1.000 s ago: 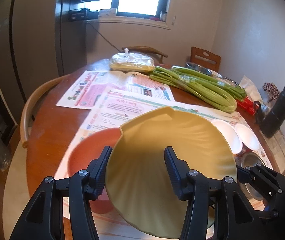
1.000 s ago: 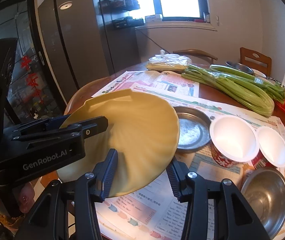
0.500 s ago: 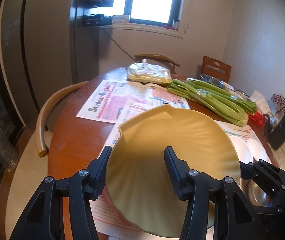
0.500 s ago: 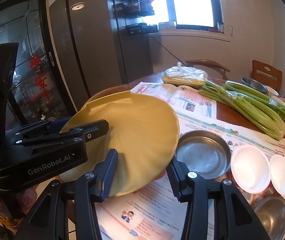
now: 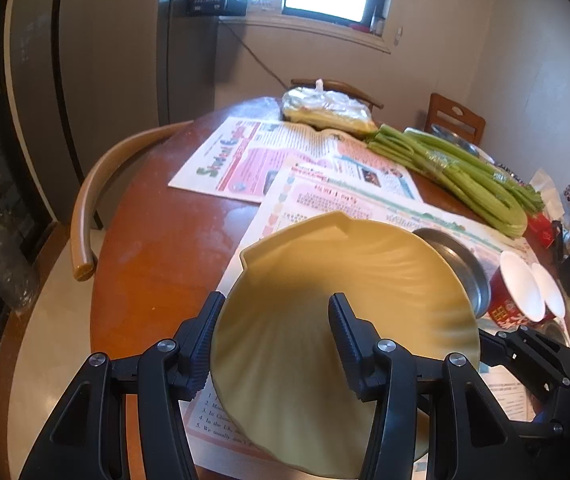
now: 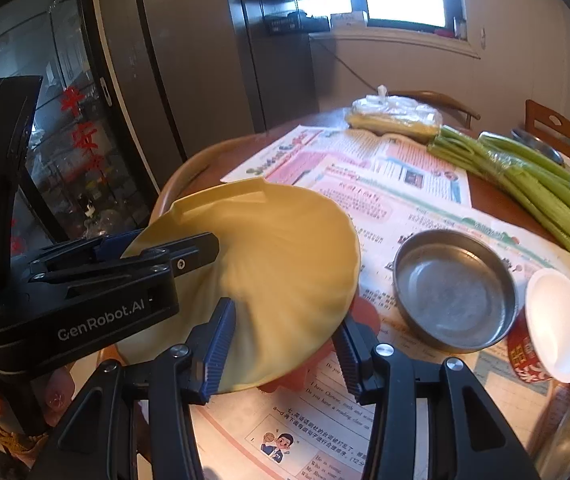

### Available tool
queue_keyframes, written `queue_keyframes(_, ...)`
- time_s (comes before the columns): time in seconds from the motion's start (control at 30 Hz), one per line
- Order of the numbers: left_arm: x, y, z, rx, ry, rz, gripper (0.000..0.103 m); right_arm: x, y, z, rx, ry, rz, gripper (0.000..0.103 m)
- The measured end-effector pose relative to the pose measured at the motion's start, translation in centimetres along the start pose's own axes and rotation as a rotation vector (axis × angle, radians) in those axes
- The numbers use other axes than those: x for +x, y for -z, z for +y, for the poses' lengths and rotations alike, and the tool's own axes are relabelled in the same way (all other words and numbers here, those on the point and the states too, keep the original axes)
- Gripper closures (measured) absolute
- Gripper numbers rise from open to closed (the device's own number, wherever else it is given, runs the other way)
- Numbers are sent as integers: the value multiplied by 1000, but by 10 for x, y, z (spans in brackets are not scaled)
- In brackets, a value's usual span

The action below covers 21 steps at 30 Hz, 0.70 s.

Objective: Organize plates and bowls
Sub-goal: 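Lift the yellow plate with the left gripper and carry it over the orange plate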

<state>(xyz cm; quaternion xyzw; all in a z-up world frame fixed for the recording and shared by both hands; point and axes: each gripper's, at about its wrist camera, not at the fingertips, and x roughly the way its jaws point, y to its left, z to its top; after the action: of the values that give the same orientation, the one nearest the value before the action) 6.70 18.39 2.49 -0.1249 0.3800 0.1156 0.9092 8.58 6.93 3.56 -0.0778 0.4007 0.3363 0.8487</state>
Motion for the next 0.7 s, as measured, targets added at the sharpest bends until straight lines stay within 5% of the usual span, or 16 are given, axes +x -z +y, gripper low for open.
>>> queue_keyframes(0.7, 38, 11, 2, 29, -50, 50, 47, 29, 13, -5, 17, 14, 47, 55)
